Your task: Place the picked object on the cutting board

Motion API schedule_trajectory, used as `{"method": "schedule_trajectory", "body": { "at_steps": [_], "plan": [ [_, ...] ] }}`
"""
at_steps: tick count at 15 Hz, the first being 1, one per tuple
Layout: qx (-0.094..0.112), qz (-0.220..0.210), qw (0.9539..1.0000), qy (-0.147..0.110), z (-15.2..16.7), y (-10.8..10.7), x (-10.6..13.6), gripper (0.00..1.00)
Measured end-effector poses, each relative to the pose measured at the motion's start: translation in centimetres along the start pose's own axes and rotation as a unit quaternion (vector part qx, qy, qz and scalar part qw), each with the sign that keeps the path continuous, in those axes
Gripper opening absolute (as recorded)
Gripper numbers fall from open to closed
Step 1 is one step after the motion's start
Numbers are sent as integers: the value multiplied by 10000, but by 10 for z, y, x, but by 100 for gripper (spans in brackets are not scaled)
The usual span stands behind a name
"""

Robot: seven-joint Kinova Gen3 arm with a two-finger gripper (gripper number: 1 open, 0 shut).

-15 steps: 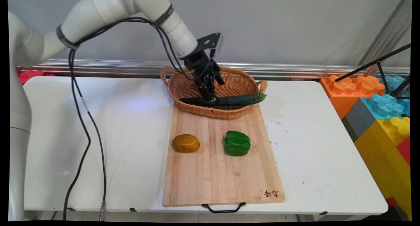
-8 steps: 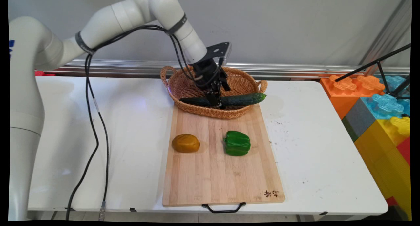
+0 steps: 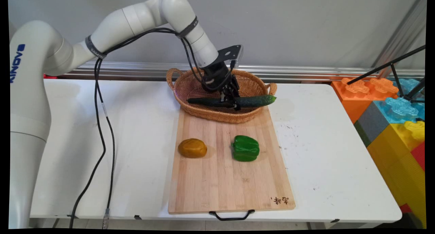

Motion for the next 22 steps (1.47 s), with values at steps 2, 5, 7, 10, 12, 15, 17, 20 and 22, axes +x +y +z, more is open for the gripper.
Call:
{"method": "schedule_trajectory", "body": {
  "at_steps": [2,5,7,10,12,15,17,20,22],
  "plan": [
    [59,-86,9999,64,-7,1,1,0],
    [231,-222,9994,156,-27,6,3,0],
    [369,-267,9987,218,-45,11,9,0],
    [572,-215,9977,303,-71,19,24,0],
    [716,-136,9968,343,-87,25,36,0],
    [881,-32,9954,370,-103,31,52,0],
    [1024,62,9940,383,-115,37,66,0],
    [1103,9,9931,400,-134,55,87,0],
    [973,-250,9943,359,-145,77,98,0]
  ]
}}
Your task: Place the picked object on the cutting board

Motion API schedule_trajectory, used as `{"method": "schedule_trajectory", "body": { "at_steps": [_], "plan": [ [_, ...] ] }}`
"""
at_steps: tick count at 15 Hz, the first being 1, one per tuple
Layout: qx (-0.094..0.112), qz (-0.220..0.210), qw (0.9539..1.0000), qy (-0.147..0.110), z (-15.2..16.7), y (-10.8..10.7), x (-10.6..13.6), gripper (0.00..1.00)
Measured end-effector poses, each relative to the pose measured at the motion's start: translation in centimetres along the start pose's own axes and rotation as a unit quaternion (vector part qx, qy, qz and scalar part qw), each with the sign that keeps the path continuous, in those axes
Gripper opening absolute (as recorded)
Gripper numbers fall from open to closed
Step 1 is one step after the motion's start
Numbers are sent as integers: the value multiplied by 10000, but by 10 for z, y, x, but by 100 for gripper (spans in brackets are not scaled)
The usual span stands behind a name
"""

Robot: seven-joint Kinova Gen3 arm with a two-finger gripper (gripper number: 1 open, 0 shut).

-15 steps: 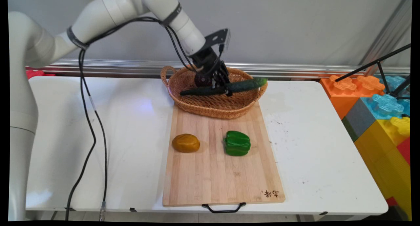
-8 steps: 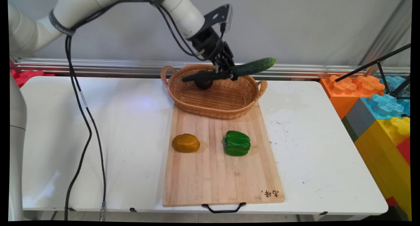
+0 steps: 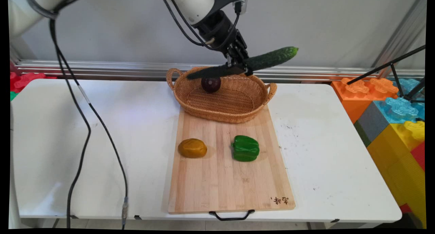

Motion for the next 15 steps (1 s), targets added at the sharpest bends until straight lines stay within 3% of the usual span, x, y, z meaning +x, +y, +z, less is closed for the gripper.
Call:
{"method": "schedule_trajectory", "body": {
  "at_steps": [4,9,15],
  "plan": [
    [-364,-428,9982,-220,-20,46,13,0],
    [-860,-918,9903,-594,-39,117,17,0],
    [-1048,-1070,9862,-712,-9,179,-7,0]
  ]
}}
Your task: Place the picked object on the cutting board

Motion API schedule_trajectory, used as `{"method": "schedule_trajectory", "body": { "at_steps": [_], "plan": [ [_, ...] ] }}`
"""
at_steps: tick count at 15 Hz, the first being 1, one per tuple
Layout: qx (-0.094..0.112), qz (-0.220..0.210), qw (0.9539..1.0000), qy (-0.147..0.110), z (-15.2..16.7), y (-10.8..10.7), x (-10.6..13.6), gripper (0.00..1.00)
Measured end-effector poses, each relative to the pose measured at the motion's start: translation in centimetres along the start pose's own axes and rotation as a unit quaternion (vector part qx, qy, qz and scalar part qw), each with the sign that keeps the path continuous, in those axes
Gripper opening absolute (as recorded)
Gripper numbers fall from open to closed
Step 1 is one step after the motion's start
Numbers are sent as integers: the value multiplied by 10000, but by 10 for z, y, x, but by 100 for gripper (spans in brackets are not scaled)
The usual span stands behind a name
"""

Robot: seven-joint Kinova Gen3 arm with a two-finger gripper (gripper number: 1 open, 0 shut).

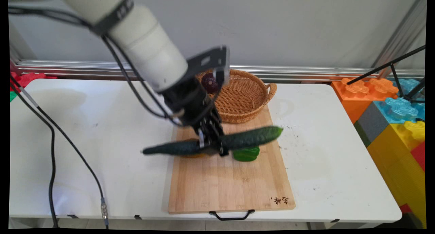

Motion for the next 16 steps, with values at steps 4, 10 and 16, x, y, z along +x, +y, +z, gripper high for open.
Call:
{"method": "schedule_trajectory", "body": {
  "at_steps": [4,10,16],
  "plan": [
    [15,16,10000,39,50,7,-14,0],
    [128,5,9999,-35,109,6,-23,0],
    [162,17,9998,-97,144,4,-26,0]
  ]
}}
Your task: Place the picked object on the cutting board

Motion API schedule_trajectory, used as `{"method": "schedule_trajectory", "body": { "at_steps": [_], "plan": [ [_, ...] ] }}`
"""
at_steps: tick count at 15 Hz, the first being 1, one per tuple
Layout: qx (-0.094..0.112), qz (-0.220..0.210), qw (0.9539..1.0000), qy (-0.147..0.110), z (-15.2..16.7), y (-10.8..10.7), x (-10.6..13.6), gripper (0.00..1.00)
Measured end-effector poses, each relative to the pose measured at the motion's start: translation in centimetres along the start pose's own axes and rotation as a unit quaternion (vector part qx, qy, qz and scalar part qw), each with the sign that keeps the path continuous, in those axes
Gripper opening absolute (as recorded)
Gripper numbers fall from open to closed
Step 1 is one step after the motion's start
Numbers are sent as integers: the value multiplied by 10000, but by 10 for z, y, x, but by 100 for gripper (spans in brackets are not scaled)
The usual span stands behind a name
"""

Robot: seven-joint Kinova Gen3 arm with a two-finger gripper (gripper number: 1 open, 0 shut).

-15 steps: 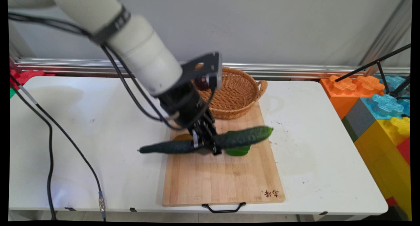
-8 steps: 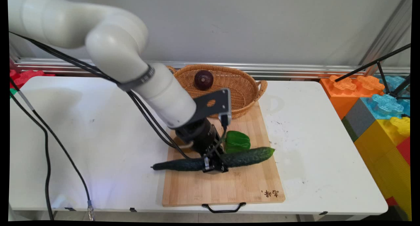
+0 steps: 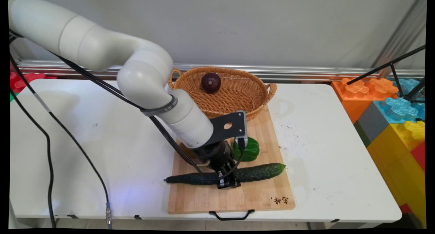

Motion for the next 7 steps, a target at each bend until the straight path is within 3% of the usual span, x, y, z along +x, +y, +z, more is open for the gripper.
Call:
{"method": "schedule_trajectory", "body": {
  "at_steps": [1,2,7],
  "plan": [
    [6,10,10000,-11,3,0,0,0],
    [8,16,10000,-16,4,0,0,100],
    [2,44,10000,-86,10,0,-2,100]
  ]
}}
